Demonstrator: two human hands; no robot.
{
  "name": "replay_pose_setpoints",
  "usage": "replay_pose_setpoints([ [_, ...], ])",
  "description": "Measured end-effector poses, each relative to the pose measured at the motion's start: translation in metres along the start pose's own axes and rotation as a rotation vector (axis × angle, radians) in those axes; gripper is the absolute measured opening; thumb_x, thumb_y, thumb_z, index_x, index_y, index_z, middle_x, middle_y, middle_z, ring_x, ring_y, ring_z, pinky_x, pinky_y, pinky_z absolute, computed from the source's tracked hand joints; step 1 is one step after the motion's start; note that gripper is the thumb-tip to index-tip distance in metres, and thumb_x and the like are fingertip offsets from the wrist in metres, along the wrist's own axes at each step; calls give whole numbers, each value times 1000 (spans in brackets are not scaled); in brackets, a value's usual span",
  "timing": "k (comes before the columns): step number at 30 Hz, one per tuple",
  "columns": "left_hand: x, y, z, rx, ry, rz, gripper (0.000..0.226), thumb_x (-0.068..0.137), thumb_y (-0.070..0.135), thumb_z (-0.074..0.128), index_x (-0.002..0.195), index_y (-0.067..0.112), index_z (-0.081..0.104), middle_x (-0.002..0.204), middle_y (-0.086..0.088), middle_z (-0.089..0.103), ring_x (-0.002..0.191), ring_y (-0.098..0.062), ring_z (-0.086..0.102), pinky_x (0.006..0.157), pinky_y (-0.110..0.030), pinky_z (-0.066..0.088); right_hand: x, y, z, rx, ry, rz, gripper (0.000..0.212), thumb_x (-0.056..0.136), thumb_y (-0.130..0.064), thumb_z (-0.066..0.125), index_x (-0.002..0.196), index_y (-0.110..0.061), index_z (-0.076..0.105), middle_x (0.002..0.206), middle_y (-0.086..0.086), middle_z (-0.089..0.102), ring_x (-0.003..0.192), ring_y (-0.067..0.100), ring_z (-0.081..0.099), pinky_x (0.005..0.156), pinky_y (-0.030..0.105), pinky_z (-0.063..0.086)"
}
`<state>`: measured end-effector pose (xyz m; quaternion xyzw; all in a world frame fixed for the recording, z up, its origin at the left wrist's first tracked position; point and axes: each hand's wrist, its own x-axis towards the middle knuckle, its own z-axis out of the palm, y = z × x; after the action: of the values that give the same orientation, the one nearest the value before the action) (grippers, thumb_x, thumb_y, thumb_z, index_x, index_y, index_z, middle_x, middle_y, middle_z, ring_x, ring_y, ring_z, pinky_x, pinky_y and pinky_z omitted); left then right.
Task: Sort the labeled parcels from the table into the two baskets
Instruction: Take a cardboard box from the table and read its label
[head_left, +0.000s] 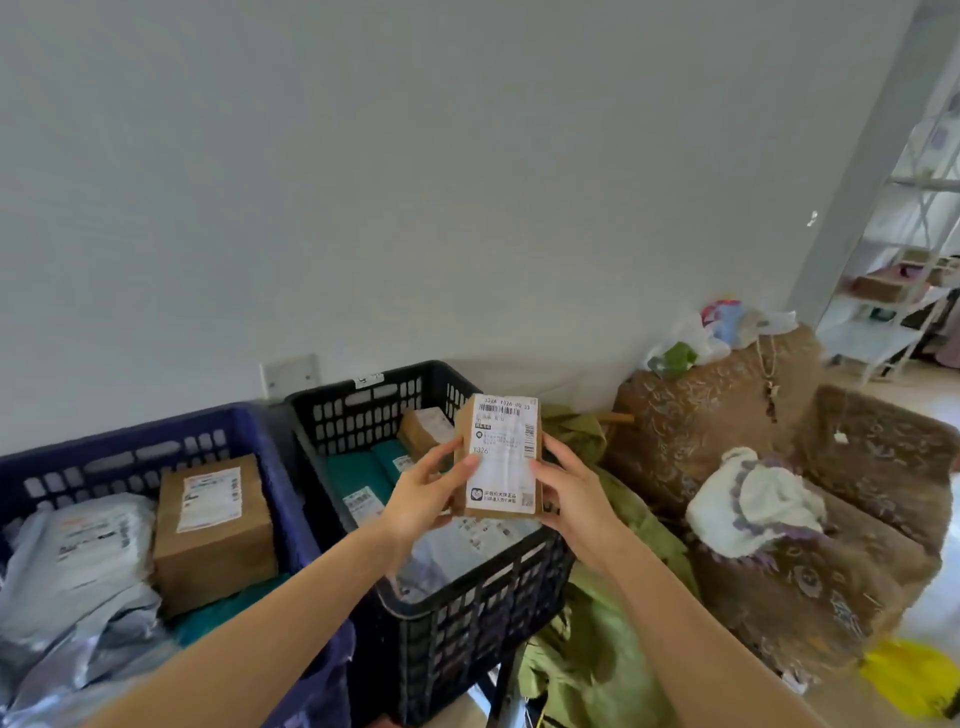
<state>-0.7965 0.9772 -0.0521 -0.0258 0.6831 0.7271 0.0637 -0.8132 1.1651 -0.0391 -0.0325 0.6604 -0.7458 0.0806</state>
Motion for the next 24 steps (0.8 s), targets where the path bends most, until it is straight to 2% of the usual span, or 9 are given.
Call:
replay_pose_setpoints([
  [3,36,1,10,-41,121,-31,51,82,45,68,129,43,49,99,2,74,95,-20,71,89,-42,54,44,-6,-16,-23,-89,37,43,98,-16,51,138,-30,48,123,0,66,106,22,66,82,43,58],
  [6,62,1,15,-67,220,-99,49,84,42,67,130,42,50,102,0,73,93,-18,71,65,-28,57,82,-3,-25,-52,-150,78,41,97,-16,52,135,-30,50,123,0,66,104,21,67,80,41,58],
  [8,77,-2,15,-74,272,-145,46,87,42,64,130,42,51,105,-1,72,95,-18,69,57,-25,55,104,3,-27,-65,-174,116,36,97,-16,53,129,-32,54,119,0,68,101,19,68,78,39,59],
  [12,112,-12,9,-32,314,-167,44,91,40,59,134,39,49,106,0,71,102,-20,66,78,-38,57,148,18,-31,-65,-243,189,30,97,-15,52,110,-40,60,104,-7,73,89,13,71,61,30,58],
  [13,122,-15,7,-33,323,-162,42,93,37,58,134,36,50,105,1,72,100,-18,68,79,-38,58,159,22,-32,-69,-249,201,30,97,-15,52,110,-42,59,101,-9,74,88,11,71,59,28,57],
  [18,156,-32,1,-61,330,-162,37,96,21,56,132,29,54,102,2,73,92,-14,70,66,-30,59,201,48,-34,-135,-202,251,32,100,-13,46,119,-38,53,92,-17,71,84,8,69,56,24,56],
  [24,184,-54,-7,-131,350,-226,41,96,15,55,136,23,51,107,-2,71,91,-18,70,60,-27,57,230,67,-22,-188,-159,287,42,99,-10,45,139,-26,45,100,-9,68,79,9,71,60,29,57],
])
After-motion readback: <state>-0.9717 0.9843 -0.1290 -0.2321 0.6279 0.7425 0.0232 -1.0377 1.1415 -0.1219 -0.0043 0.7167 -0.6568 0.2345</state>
